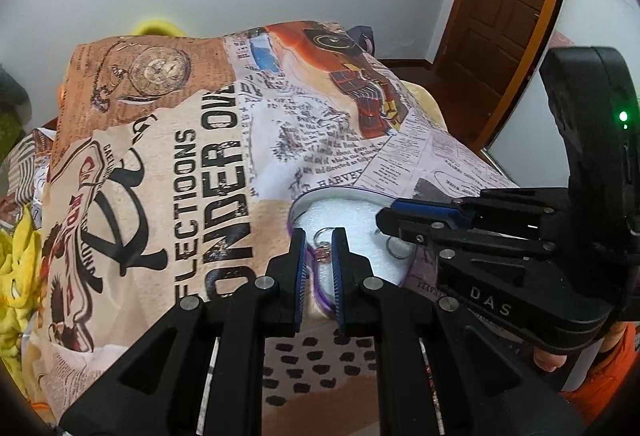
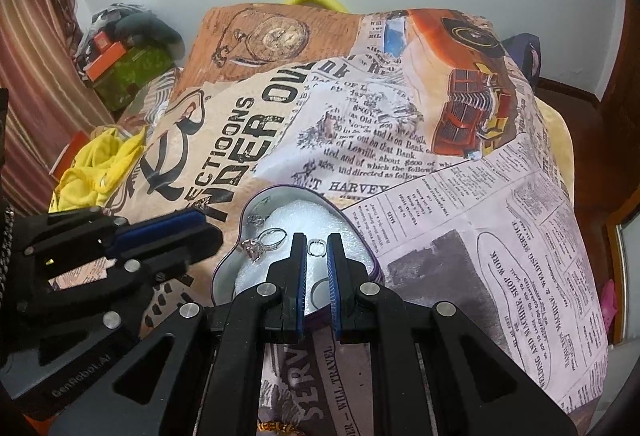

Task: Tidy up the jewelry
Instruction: 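Lower both held rings into the heart tin and open both tools, then move both tools back to the jewelry pile and close the left tool on an item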

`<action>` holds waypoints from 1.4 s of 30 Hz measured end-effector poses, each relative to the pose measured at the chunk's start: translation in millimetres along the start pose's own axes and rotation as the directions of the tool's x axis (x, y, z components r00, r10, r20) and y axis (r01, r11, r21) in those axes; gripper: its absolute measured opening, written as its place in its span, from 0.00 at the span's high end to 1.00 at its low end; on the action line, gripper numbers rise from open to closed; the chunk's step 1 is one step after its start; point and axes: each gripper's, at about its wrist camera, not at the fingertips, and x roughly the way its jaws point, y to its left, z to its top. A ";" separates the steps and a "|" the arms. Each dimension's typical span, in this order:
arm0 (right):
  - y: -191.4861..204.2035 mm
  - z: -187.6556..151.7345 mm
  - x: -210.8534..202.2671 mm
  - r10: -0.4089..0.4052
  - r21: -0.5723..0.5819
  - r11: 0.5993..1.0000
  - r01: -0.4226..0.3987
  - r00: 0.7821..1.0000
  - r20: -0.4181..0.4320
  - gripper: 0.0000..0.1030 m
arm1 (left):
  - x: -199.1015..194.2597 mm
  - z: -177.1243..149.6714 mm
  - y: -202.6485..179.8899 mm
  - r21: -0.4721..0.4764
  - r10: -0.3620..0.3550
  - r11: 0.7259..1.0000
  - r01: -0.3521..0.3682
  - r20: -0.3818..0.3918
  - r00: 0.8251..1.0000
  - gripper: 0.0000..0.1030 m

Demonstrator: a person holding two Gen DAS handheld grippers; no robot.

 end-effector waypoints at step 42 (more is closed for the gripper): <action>28.1 -78.0 -106.7 -0.159 0.019 0.987 0.158 0.983 0.091 0.67 | -83.9 -81.1 -28.5 0.009 -0.025 1.000 0.025 -0.039 0.999 0.64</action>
